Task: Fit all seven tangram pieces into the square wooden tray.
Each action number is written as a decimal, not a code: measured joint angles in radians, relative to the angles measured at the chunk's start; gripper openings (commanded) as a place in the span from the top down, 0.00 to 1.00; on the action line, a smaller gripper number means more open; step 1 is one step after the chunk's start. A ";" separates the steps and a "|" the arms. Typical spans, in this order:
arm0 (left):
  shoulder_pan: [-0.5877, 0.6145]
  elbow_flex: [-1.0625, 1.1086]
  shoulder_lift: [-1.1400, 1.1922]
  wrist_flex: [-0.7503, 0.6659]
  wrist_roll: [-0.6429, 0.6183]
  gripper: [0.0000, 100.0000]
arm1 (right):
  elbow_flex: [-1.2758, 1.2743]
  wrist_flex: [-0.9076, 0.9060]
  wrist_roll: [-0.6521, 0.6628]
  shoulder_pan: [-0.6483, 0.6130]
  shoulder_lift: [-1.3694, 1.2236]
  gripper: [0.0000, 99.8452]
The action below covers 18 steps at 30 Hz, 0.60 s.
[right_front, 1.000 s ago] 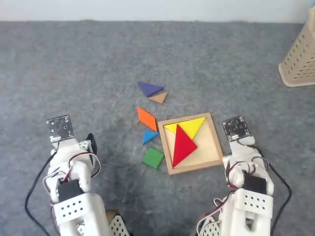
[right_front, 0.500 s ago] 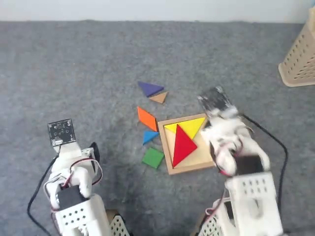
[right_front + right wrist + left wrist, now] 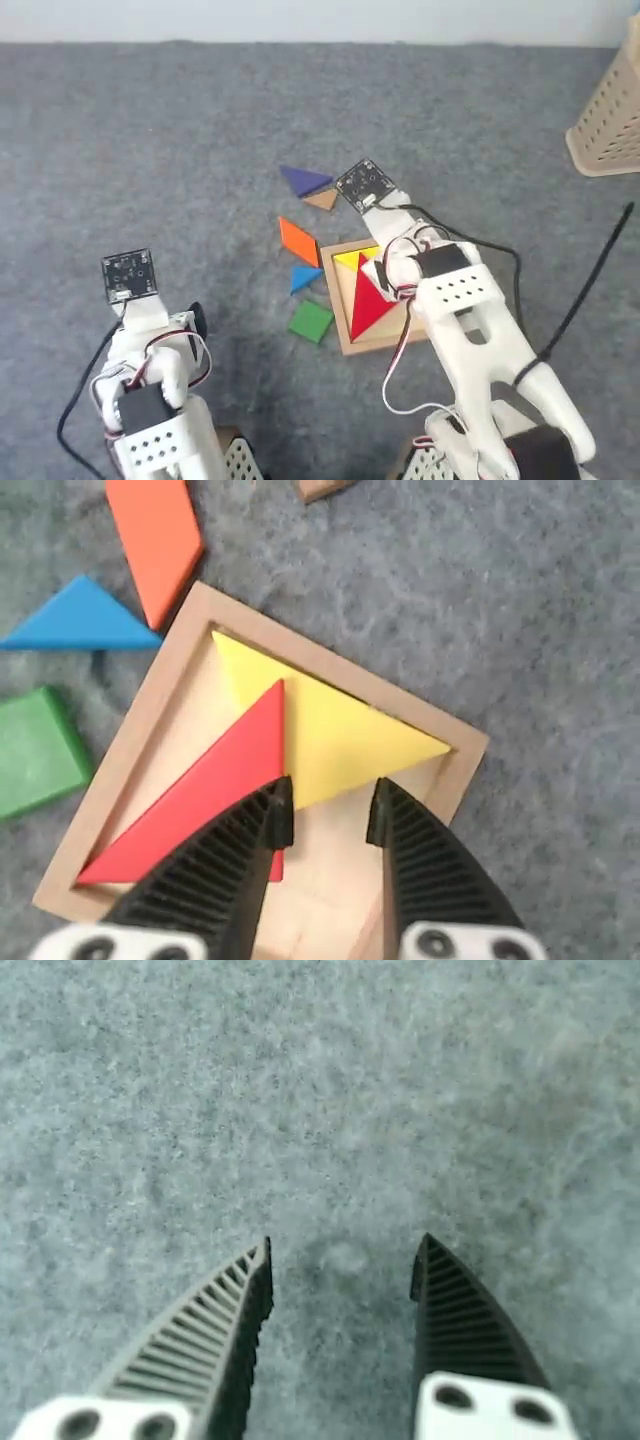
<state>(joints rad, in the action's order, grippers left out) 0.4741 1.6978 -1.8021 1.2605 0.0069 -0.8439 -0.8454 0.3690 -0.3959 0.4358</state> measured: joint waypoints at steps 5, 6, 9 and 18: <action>0.000 0.000 0.000 0.000 0.000 0.78 | 0.000 0.017 -0.031 -0.002 -0.002 0.87; 0.000 0.000 0.000 0.000 0.000 0.78 | 0.000 0.017 -0.052 0.000 -0.002 0.87; 0.000 0.000 0.000 0.000 0.000 0.78 | 0.000 0.017 -0.083 0.018 -0.002 0.87; 0.000 0.000 0.000 0.000 0.000 0.78 | -0.023 0.100 -0.095 0.123 -0.054 0.88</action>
<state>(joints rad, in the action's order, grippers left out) 0.4741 1.6978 -1.8021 1.2605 0.0069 -0.8669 -0.7457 0.2739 -0.2731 0.3821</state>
